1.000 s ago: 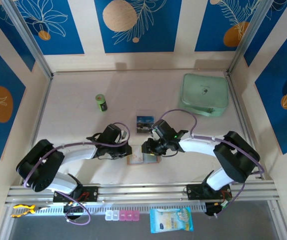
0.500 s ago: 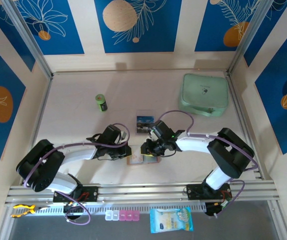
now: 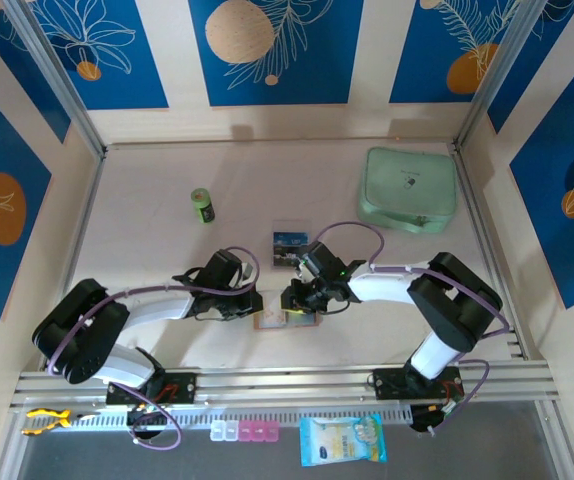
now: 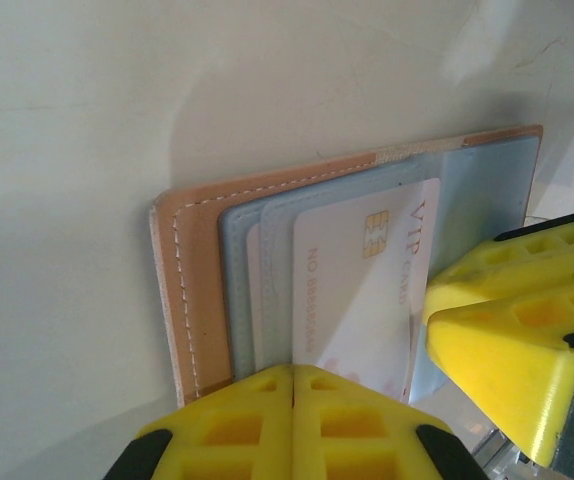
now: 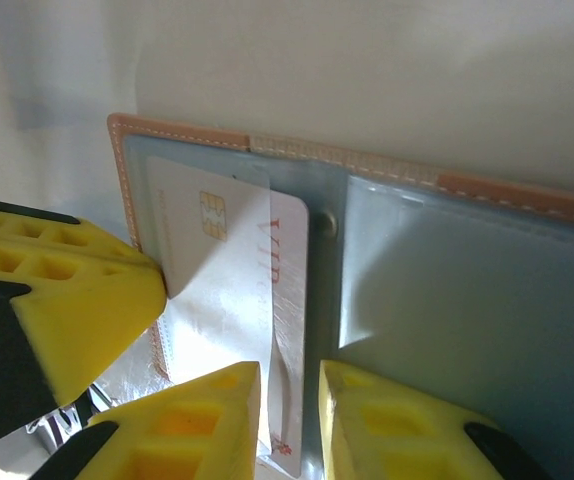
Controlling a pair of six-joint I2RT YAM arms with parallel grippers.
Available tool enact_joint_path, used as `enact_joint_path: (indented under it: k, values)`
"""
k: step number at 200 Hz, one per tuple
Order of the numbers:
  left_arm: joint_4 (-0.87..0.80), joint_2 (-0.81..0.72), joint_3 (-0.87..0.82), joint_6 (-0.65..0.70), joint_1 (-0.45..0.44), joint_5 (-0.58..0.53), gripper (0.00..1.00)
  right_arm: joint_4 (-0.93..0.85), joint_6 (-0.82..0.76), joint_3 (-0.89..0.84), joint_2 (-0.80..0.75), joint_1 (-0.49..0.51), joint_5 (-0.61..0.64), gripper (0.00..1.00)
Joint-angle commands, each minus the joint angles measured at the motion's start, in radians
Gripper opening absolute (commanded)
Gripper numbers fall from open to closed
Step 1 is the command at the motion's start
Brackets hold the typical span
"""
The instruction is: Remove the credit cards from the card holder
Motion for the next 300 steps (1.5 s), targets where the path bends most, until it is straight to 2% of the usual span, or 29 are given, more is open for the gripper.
enact_joint_path:
  k: [1, 66, 166, 192, 300]
  values:
    - [-0.022, 0.008, -0.02, 0.003, 0.01, 0.005, 0.03, 0.027, 0.021, 0.015, 0.019, 0.007, -0.041, 0.22]
    - [-0.022, 0.007, -0.021, 0.003, 0.01, 0.006, 0.03, 0.074, 0.044, 0.005, 0.01, 0.008, -0.063, 0.17]
    - [-0.024, 0.011, -0.017, 0.004, 0.01, 0.006, 0.03, 0.102, 0.061, -0.037, -0.054, -0.003, -0.053, 0.16]
    - [-0.029, 0.011, -0.013, 0.004, 0.01, 0.005, 0.03, 0.11, 0.062, -0.042, -0.057, -0.005, -0.053, 0.13]
    - [-0.048, 0.02, 0.012, 0.011, 0.01, 0.006, 0.03, 0.121, 0.063, -0.059, -0.086, -0.014, -0.051, 0.13]
